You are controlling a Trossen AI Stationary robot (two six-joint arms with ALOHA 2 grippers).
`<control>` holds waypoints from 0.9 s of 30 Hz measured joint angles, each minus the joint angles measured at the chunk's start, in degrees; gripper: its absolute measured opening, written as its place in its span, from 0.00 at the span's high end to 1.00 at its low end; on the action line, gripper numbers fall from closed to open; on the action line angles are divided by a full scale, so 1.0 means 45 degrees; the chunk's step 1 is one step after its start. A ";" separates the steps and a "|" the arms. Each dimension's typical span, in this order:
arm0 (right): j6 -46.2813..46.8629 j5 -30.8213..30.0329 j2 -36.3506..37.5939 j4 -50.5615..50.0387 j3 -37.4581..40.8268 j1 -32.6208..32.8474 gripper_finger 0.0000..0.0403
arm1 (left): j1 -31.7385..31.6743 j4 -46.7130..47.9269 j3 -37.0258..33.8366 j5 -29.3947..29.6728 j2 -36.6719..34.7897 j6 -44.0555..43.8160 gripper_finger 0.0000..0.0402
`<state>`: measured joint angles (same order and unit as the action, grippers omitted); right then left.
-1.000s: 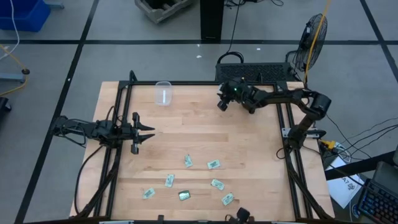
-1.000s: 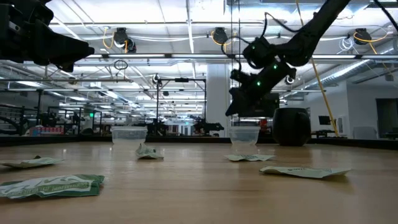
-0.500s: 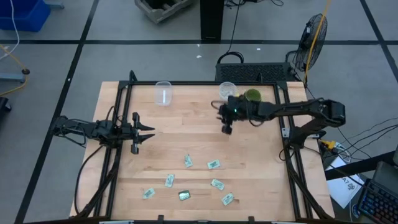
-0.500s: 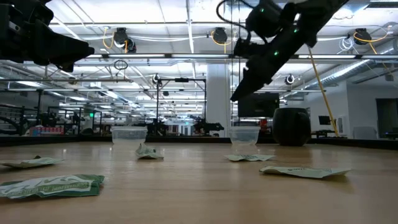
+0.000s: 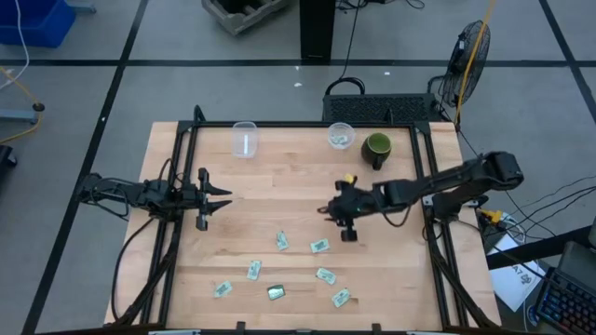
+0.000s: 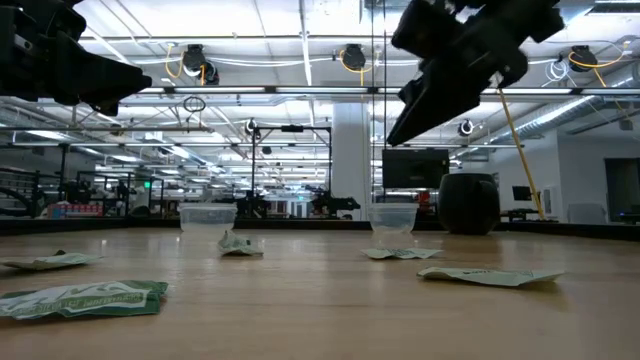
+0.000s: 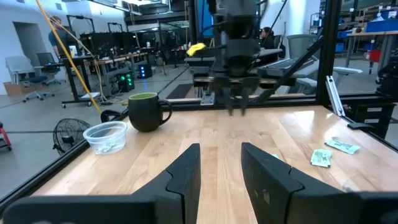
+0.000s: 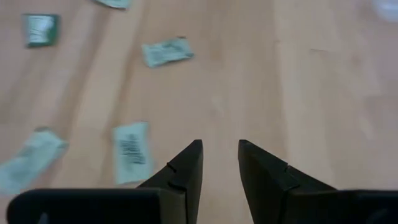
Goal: Pick and place items into bin
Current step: Put the green stevia packet into the right transparent bin
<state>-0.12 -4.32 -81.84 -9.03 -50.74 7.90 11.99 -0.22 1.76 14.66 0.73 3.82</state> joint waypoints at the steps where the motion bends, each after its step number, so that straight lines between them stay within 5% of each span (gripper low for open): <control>1: 0.0219 -0.0001 0.0000 0.0030 0.0000 0.0213 0.77 | -0.0001 0.0002 0.0001 0.0000 0.0001 -0.0001 0.70; 27: 0.6164 -0.0455 -0.1211 0.0409 0.0000 0.6286 0.77 | -0.0004 0.0002 0.0004 0.0000 0.0005 0.0003 0.70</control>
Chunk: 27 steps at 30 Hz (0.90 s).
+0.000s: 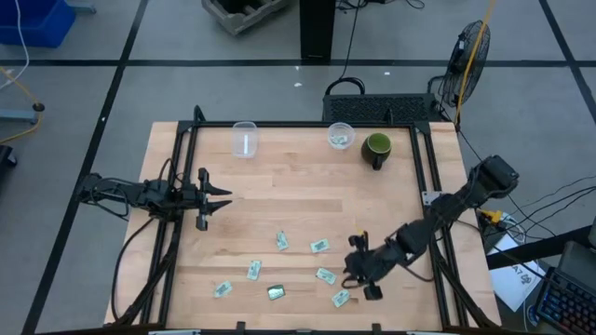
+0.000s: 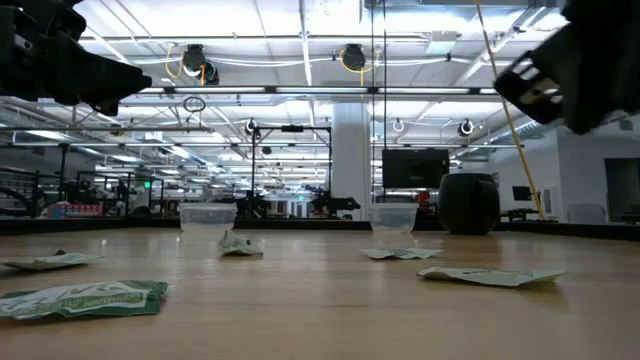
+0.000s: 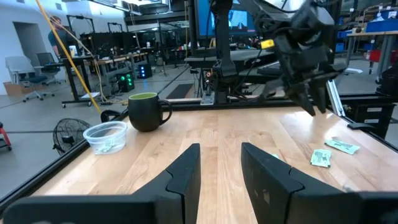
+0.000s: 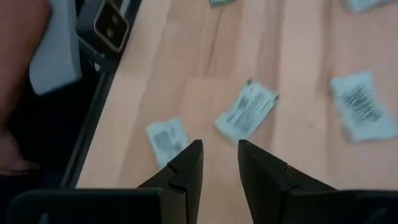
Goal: Pick and place items into bin
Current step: Put the green stevia packet into the right transparent bin
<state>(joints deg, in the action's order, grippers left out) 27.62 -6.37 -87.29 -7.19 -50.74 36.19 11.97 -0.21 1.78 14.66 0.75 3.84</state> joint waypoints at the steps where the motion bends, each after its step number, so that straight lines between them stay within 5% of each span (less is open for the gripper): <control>1: 0.0280 -0.0152 -0.0178 0.0181 0.0000 0.0154 0.77 | 0.0004 0.0000 -0.0004 0.0000 -0.0004 -0.0004 0.70; 17: 0.2483 -0.0244 -0.3015 0.3546 0.0000 0.1308 0.76 | 0.0000 0.0000 0.0000 0.0000 0.0000 0.0000 0.70; 27: 0.2812 -0.1151 -0.3302 0.3610 -0.0005 0.1296 0.59 | 0.0005 0.0000 0.0000 0.0000 0.0000 -0.0004 0.70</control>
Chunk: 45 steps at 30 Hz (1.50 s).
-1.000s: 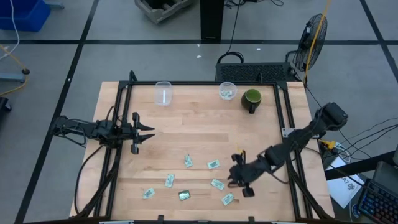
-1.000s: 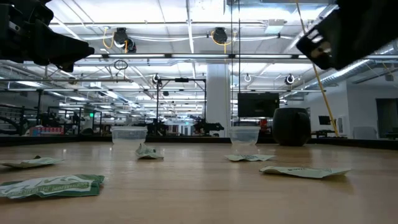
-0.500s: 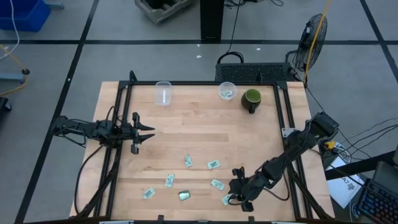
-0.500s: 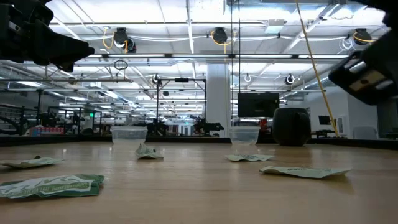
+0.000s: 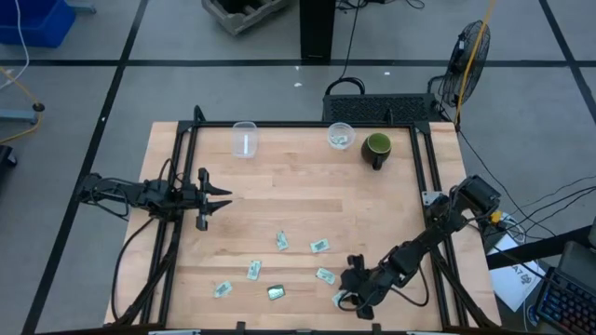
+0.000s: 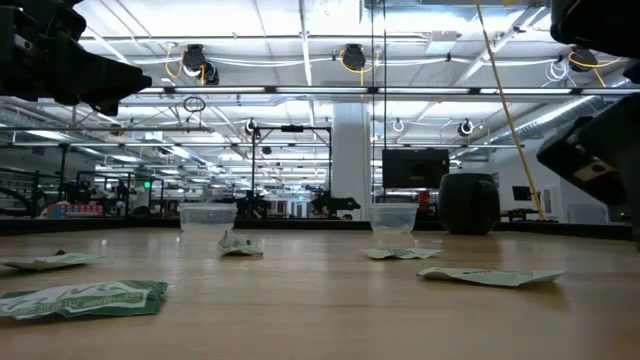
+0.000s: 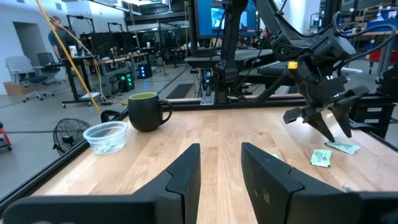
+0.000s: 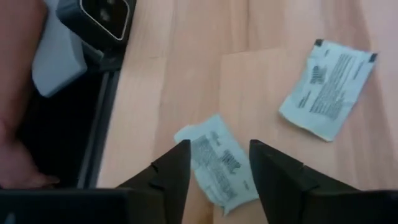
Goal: Pick and place items into bin
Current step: Put the green stevia packet into the right transparent bin
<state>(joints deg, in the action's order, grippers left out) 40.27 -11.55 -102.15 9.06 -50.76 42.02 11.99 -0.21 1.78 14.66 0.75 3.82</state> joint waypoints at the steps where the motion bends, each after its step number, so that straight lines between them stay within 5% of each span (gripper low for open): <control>1: -0.0119 -0.0152 0.0000 -0.0004 0.0000 0.0000 0.58 | -0.0001 0.0000 -0.0001 0.0000 0.0000 0.0000 0.70; 21: 0.1157 0.0669 -0.0982 -0.0092 -0.0063 0.0243 0.66 | -0.0001 0.0000 -0.0002 -0.0002 -0.0002 0.0004 0.70; 39: -0.1310 0.0499 -0.1914 -0.1678 -0.0068 0.0020 0.98 | -0.0003 0.0000 -0.0001 0.0000 -0.0003 0.0003 0.70; 45: -0.1572 -0.0088 -0.1827 -0.1960 -0.0060 -0.0248 0.99 | -0.0005 0.0000 0.0000 0.0000 -0.0002 0.0002 0.70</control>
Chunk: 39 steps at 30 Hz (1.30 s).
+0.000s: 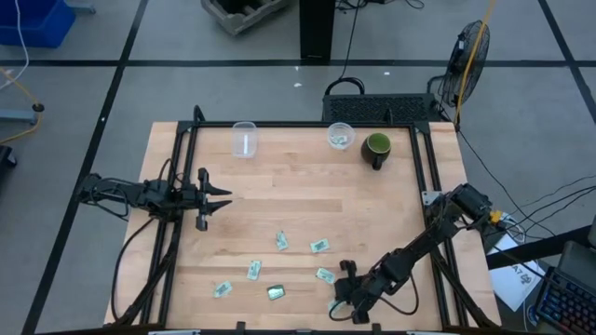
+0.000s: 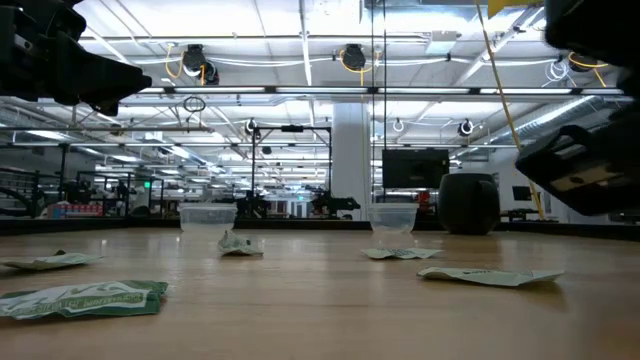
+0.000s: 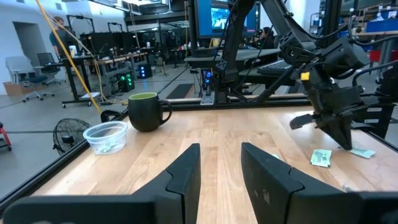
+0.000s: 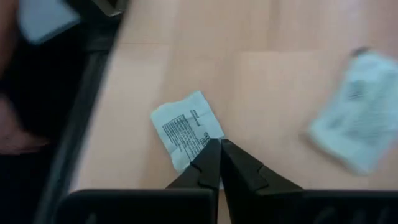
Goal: Pick and place items into bin
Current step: Put the green stevia packet into the right transparent bin
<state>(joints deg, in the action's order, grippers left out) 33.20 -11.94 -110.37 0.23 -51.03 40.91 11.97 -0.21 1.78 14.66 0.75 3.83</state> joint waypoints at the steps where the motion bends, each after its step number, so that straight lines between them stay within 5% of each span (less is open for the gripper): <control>1: -0.0157 -0.0327 0.0093 -0.0203 0.0018 -0.0059 0.99 | 0.0002 0.0000 -0.0003 0.0000 -0.0001 -0.0003 0.70; 25: -0.1972 -0.4336 0.4761 -0.4651 0.0104 -0.1387 1.00 | 0.0000 0.0000 0.0000 0.0000 -0.0002 0.0001 0.70; 39: -0.5972 -0.5382 0.4829 -0.3626 0.0089 -0.6103 1.00 | 0.0004 0.0000 -0.0005 0.0000 -0.0002 -0.0003 0.70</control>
<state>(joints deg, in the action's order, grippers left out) 6.32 -36.16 -88.64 -16.08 -50.63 13.44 11.98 -0.21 1.76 14.66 0.74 3.81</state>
